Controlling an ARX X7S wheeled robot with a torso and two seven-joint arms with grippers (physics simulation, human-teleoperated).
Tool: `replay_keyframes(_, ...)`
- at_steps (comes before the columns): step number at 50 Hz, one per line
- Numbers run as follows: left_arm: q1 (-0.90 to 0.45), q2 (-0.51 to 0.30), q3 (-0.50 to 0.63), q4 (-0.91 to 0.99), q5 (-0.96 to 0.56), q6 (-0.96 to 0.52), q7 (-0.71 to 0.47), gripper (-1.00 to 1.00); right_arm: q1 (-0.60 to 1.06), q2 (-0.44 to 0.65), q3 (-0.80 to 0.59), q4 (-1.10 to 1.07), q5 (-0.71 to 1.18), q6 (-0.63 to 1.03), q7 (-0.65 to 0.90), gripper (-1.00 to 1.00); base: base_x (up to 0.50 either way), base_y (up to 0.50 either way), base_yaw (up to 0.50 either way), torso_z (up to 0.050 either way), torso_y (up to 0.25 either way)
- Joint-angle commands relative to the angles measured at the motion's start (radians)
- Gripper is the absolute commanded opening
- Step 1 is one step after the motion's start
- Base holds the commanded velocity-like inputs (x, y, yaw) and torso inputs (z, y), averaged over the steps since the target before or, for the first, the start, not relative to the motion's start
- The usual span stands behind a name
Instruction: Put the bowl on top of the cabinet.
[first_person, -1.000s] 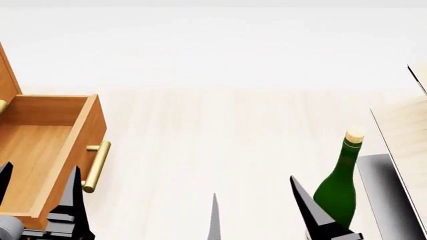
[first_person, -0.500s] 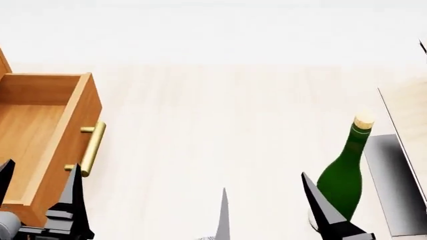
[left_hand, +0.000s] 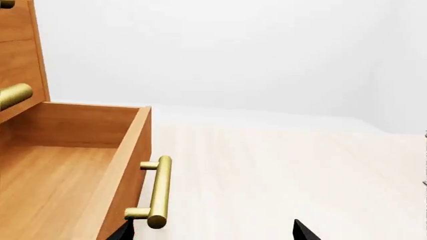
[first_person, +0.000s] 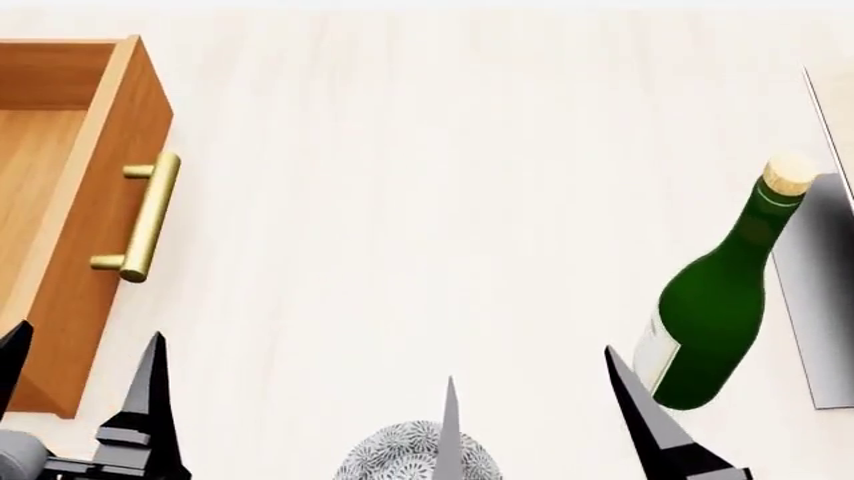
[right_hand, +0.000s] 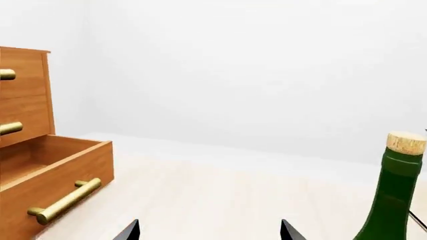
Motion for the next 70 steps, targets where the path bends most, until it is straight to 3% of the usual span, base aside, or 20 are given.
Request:
replay_keyframes(1,-0.007,-0.007,0.014,0.001,0.002,-0.027,-0.013,1.00,-0.001,0.006,-0.005,0.005,0.001,-0.005,0.007,1.00,0.00,0.00,0.00,0.000,0.000)
replay_keyframes(9,-0.039,-0.046,0.026,0.077,-0.058,-0.139,-0.006,1.00,-0.004,0.011,-0.003,0.000,0.006,-0.004,0.011,1.00,0.00,0.00,0.00,0.000,0.000)
replay_keyframes(18,-0.136,-0.147,0.037,0.237,-0.316,-0.433,0.049,1.00,-0.009,0.017,-0.001,0.000,0.012,-0.010,0.017,1.00,0.00,0.00,0.00,0.000,0.000)
replay_keyframes(28,-0.255,-0.217,0.155,0.217,-0.352,-0.570,0.131,1.00,-0.017,0.027,0.005,-0.012,0.013,-0.004,0.026,1.00,0.00,0.00,0.00,0.000,0.000)
replay_keyframes(41,-0.387,-0.249,0.204,0.176,-0.527,-0.770,0.208,1.00,-0.016,0.037,0.002,-0.025,0.014,0.009,0.035,1.00,0.00,0.00,0.00,0.000,0.000)
replay_keyframes(48,-0.422,-0.270,0.276,0.166,-0.495,-0.824,0.201,1.00,-0.012,0.040,0.001,-0.021,0.019,0.010,0.036,1.00,0.00,0.00,0.00,0.000,0.000)
replay_keyframes(70,-0.474,-0.229,0.343,0.016,-0.383,-0.773,0.185,1.00,-0.016,0.048,-0.003,-0.009,0.020,-0.004,0.044,1.00,0.00,0.00,0.00,0.000,0.000)
